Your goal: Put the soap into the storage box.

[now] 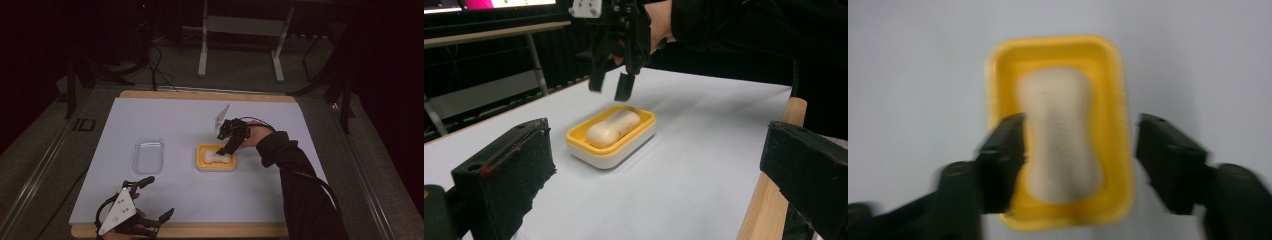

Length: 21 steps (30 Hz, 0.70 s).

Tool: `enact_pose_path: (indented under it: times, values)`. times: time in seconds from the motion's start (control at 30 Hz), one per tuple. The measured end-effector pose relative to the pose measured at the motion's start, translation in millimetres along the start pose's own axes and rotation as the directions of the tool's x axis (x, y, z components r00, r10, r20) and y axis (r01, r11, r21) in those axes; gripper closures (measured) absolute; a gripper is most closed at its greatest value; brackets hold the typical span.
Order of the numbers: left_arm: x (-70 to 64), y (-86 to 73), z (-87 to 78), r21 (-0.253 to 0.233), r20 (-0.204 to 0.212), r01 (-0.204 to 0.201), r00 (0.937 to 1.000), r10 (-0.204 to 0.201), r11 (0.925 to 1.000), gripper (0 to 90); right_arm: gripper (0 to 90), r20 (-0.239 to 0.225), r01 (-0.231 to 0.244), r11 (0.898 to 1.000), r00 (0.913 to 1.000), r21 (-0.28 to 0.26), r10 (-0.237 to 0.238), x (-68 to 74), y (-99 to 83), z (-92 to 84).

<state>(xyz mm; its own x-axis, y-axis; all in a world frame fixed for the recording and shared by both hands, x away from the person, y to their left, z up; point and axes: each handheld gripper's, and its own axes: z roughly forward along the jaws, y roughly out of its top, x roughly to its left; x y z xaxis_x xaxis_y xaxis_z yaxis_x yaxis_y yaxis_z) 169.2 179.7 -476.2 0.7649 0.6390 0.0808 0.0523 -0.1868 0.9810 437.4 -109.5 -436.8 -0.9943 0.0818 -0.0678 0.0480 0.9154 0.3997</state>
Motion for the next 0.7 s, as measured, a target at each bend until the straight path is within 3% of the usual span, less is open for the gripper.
enact_pose_path:
  times: [0.2,0.33,0.37,0.47,0.5,0.53,0.6,0.67,0.7]
  values:
    - [0.2,0.0,0.1,0.001,-0.003,-0.001,1.0000,0.001,1.0000,0.8,22.0,0.020,-0.136,0.991,0.9905,0.000,0.136,-4.3,-5.2,-9.5]
    - [0.5,-0.2,0.7,0.004,-0.003,-0.001,1.0000,0.001,1.0000,0.8,15.4,0.007,-0.160,0.987,0.9870,-0.011,0.160,-4.5,-8.0,-15.3]
    - [0.6,-0.2,0.8,0.004,-0.003,-0.001,1.0000,0.001,1.0000,0.8,14.5,0.028,-0.181,0.983,0.9830,-0.021,0.182,-3.1,-9.4,-19.6]
    - [0.7,-0.2,0.8,0.006,-0.004,0.000,1.0000,0.000,1.0000,0.9,13.4,0.036,-0.195,0.980,0.9799,-0.036,0.196,-2.1,-10.8,-21.8]
    - [0.8,-0.1,0.7,0.006,-0.005,0.000,1.0000,0.000,1.0000,0.8,13.5,0.078,-0.214,0.975,0.9730,-0.054,0.217,0.2,-12.6,-24.1]
    - [0.8,-0.1,0.7,0.006,-0.006,0.000,1.0000,0.000,1.0000,0.8,13.5,0.078,-0.214,0.975,0.9730,-0.054,0.217,0.2,-12.6,-24.1]
    - [0.8,-0.2,0.8,0.007,-0.006,-0.002,1.0000,0.002,1.0000,0.8,13.4,0.129,-0.262,0.962,0.9539,-0.079,0.271,4.2,-16.9,-26.4]
    - [0.8,-0.2,0.8,0.007,-0.006,-0.001,1.0000,0.001,1.0000,0.8,13.3,0.140,-0.272,0.958,0.9491,-0.087,0.282,5.8,-18.8,-26.9]
    - [0.7,-0.3,1.1,0.006,-0.005,-0.001,1.0000,0.001,1.0000,0.9,13.3,0.162,-0.299,0.948,0.9353,-0.111,0.315,8.3,-23.3,-28.4]
